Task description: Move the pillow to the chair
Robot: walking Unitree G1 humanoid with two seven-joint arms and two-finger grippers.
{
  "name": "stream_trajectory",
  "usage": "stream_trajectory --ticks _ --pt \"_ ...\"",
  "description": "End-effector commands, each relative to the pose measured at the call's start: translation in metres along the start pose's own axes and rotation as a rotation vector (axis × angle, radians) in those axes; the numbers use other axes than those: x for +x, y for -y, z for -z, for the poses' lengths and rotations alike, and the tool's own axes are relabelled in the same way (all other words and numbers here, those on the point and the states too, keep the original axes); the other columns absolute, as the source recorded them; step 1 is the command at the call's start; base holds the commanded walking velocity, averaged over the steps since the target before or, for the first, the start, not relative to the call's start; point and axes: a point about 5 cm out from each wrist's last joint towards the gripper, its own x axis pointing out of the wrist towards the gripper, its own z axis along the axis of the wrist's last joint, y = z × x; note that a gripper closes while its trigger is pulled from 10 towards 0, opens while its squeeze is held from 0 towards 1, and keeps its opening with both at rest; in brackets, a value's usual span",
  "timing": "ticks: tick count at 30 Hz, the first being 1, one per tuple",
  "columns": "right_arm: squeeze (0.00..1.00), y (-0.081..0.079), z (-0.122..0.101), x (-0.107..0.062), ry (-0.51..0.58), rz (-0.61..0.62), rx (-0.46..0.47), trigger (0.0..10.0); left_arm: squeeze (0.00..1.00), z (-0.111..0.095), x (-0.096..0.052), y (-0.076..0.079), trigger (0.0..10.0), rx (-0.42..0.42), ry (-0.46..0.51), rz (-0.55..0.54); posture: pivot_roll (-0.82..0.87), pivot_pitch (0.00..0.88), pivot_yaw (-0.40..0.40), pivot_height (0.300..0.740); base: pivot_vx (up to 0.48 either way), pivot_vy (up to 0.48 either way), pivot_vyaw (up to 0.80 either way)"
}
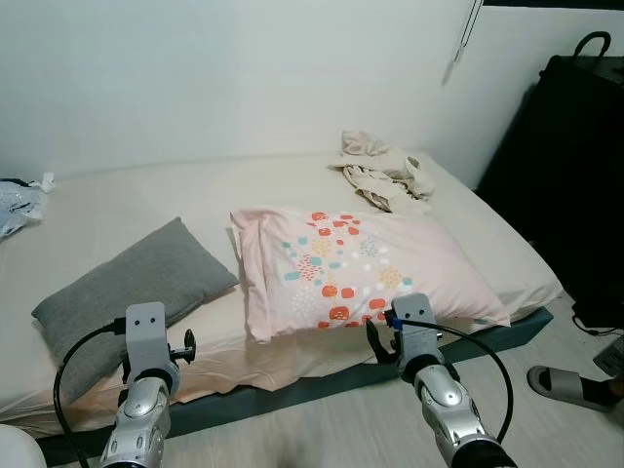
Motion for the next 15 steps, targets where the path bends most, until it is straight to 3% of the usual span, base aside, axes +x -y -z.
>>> stream_trajectory --ticks 1,10,15 --pt "0.0 -0.0045 0.0014 -0.0019 0.01 -0.03 0.015 10.0 0.0 0.001 0.0009 0.001 10.0 -0.017 -0.008 -0.004 0.0 0.043 -0.059 0.74 0.0 0.0 0.0" --pt "0.0 -0.0115 -0.0004 0.0009 0.001 -0.085 0.078 10.0 0.0 -0.0061 0.0056 0.0058 10.0 -0.024 -0.001 0.004 -0.01 0.034 -0.052 0.74 0.0 0.0 0.0" --pt "0.0 -0.0017 0.0021 0.0009 -0.024 -0.024 0.093 10.0 0.0 -0.0047 0.0065 0.0063 10.0 -0.015 -0.011 -0.008 -0.01 0.036 -0.047 0.74 0.0 0.0 0.0"
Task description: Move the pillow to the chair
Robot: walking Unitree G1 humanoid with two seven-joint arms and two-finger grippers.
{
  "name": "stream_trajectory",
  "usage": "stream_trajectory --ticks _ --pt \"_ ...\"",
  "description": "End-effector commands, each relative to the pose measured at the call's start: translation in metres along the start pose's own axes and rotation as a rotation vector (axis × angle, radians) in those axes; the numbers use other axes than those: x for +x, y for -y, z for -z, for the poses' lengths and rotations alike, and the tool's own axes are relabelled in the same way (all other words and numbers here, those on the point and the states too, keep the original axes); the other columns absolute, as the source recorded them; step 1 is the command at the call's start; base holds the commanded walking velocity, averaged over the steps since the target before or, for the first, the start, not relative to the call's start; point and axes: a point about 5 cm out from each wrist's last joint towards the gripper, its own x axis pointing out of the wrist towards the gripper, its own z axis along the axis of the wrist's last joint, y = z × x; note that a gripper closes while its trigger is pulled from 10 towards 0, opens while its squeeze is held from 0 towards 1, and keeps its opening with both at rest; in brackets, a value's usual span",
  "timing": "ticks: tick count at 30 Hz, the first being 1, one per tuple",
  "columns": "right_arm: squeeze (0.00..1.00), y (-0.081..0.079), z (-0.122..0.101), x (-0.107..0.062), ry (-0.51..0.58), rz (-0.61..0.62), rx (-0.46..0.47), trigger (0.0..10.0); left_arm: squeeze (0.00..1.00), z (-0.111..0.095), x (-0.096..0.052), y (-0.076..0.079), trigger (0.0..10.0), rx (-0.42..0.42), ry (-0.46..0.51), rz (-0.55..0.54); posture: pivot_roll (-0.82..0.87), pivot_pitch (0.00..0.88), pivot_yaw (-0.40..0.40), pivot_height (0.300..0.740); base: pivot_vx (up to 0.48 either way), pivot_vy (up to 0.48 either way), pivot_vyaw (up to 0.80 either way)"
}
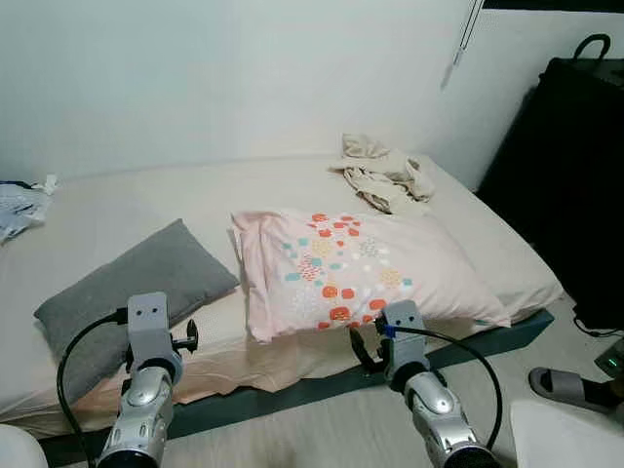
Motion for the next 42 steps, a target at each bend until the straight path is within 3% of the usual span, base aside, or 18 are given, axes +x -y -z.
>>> stream_trajectory --ticks 1,9,28,33,42 --pt "0.0 0.004 0.003 -0.002 -0.013 0.016 0.035 10.0 0.0 0.007 0.0 0.0 10.0 -0.002 -0.035 -0.016 -0.01 0.035 -0.048 0.74 0.0 0.0 0.0" --pt "0.0 0.004 0.007 -0.005 -0.018 0.005 0.06 10.0 0.0 0.01 0.0 -0.005 10.0 -0.007 -0.05 -0.046 -0.01 0.038 -0.058 0.74 0.0 0.0 0.0" --pt "0.0 0.001 -0.007 0.009 -0.034 -0.046 0.037 10.0 0.0 0.012 -0.005 -0.006 10.0 -0.01 -0.048 -0.071 0.0 0.041 -0.083 0.74 0.0 0.0 0.0" --pt "0.0 0.009 -0.01 0.009 -0.029 -0.013 0.062 10.0 0.0 0.007 -0.001 -0.005 10.0 -0.005 -0.036 -0.068 0.0 0.057 -0.084 0.74 0.0 0.0 0.0" --pt "0.0 0.009 -0.003 0.003 -0.032 -0.016 0.051 10.0 0.0 0.0 0.008 -0.006 10.0 0.007 -0.03 -0.051 -0.04 0.055 -0.065 0.74 0.0 0.0 0.0"
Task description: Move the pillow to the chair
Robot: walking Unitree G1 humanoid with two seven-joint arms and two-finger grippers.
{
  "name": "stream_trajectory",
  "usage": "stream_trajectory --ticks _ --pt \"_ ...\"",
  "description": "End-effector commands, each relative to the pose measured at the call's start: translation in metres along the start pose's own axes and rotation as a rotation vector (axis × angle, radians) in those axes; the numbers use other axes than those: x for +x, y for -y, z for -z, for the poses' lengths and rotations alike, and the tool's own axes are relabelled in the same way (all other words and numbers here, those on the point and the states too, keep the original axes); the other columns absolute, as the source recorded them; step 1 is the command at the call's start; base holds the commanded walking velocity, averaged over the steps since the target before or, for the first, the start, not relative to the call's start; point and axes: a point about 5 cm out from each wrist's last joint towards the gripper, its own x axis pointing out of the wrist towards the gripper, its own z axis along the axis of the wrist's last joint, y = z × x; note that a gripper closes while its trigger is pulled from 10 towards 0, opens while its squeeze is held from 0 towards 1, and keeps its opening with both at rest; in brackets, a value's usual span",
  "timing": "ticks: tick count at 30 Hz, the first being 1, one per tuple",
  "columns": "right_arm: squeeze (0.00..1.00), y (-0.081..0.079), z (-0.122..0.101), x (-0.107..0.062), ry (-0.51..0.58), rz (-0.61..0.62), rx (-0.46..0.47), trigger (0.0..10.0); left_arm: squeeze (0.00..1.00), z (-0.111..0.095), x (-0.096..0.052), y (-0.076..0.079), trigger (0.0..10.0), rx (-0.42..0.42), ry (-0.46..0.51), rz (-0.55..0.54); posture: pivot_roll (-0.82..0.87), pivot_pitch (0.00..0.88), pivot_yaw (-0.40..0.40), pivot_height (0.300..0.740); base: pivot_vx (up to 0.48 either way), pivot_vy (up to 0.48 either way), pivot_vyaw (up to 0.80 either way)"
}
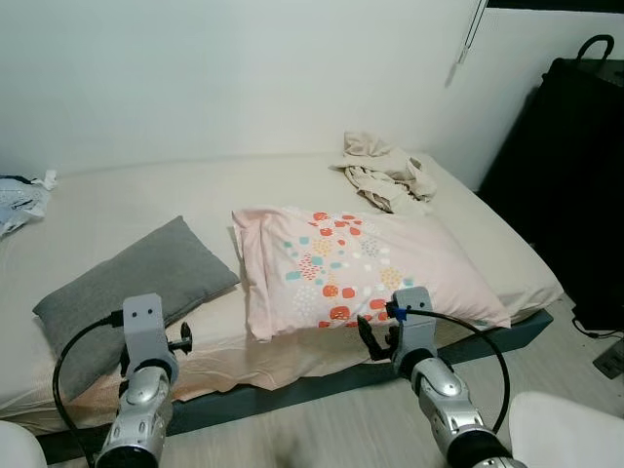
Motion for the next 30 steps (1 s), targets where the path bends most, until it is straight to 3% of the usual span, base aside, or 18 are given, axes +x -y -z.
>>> stream_trajectory --ticks 1,12,24,30 --pt "0.0 0.002 0.005 -0.003 -0.014 0.008 0.0 10.0 0.0 0.001 0.002 0.0 10.0 0.001 -0.011 -0.003 -0.04 0.055 -0.065 0.74 0.0 0.0 0.0" --pt "0.0 0.024 0.004 -0.008 -0.022 0.058 -0.017 10.0 0.0 0.002 0.002 0.018 10.0 -0.007 -0.009 0.033 -0.05 0.03 -0.064 0.74 0.0 0.0 0.0" --pt "0.0 0.037 -0.003 -0.006 -0.032 0.086 -0.045 10.0 0.0 -0.001 0.003 0.007 10.0 0.002 0.015 0.012 -0.03 0.011 -0.079 0.74 0.0 0.0 0.0" --pt "0.0 0.036 -0.004 -0.004 -0.031 0.089 -0.036 10.0 0.0 0.0 0.004 0.006 10.0 0.009 0.012 0.004 -0.03 0.0 -0.095 0.74 0.0 0.0 0.0"
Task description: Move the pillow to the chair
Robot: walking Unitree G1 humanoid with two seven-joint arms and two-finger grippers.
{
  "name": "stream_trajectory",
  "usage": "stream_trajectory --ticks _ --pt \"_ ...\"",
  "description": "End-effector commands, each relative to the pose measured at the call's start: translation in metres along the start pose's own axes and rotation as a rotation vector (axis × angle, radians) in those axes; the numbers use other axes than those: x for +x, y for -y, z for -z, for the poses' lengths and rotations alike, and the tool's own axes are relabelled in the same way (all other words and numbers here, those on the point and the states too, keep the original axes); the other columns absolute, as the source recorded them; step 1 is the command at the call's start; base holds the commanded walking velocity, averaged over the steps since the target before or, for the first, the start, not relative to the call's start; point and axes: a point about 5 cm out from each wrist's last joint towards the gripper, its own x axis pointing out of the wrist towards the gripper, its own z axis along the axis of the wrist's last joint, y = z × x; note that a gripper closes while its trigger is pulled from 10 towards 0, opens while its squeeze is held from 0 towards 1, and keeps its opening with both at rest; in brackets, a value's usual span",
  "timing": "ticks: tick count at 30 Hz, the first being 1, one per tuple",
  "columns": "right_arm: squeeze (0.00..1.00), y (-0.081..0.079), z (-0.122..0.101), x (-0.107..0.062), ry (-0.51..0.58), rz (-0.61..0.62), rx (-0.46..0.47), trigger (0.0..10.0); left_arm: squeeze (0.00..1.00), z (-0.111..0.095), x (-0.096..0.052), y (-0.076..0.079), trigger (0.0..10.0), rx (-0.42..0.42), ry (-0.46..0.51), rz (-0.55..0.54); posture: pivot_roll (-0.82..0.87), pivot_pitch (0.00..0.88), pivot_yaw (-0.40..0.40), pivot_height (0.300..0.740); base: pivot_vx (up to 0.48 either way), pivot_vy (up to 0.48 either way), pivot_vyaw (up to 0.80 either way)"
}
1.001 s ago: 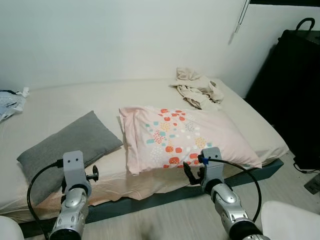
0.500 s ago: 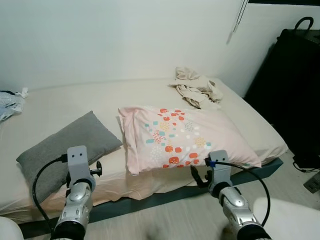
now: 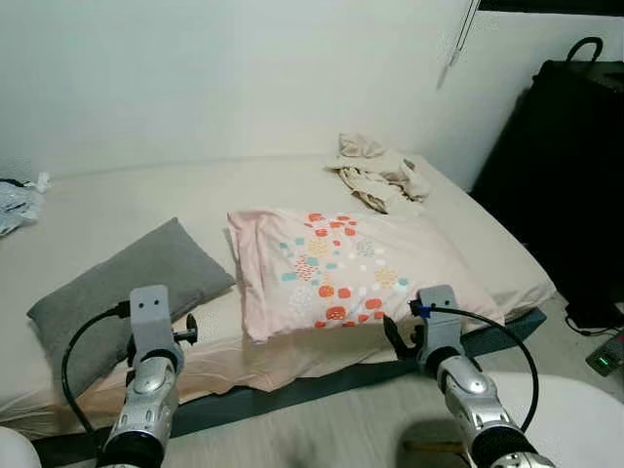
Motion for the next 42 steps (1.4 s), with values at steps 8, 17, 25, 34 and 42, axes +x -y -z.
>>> stream_trajectory --ticks 8,17,25,34,42 --pt "0.0 -0.016 0.008 0.001 -0.033 -0.054 -0.005 10.0 0.0 -0.001 0.001 -0.003 10.0 -0.005 0.015 -0.024 -0.01 0.0 -0.134 0.74 0.0 0.0 0.0" --pt "0.0 -0.023 -0.001 0.009 -0.029 -0.084 -0.021 10.0 0.0 0.002 -0.001 -0.009 10.0 -0.008 0.014 -0.049 0.02 0.0 -0.145 0.74 0.0 0.0 0.0" --pt "0.0 -0.029 -0.009 0.012 0.015 -0.108 -0.021 10.0 0.0 -0.003 0.002 -0.013 10.0 -0.003 0.031 -0.057 0.0 0.0 -0.113 0.74 0.0 0.0 0.0" --pt "0.0 -0.019 0.01 -0.003 0.016 -0.069 -0.004 10.0 0.0 -0.003 0.004 -0.002 10.0 0.017 0.016 -0.002 -0.07 0.0 -0.022 0.74 0.0 0.0 0.0" --pt "0.0 -0.008 0.03 -0.018 -0.024 0.009 0.031 10.0 0.0 -0.007 0.005 0.025 10.0 0.053 0.019 0.087 -0.05 0.012 -0.003 0.74 0.0 0.0 0.0"
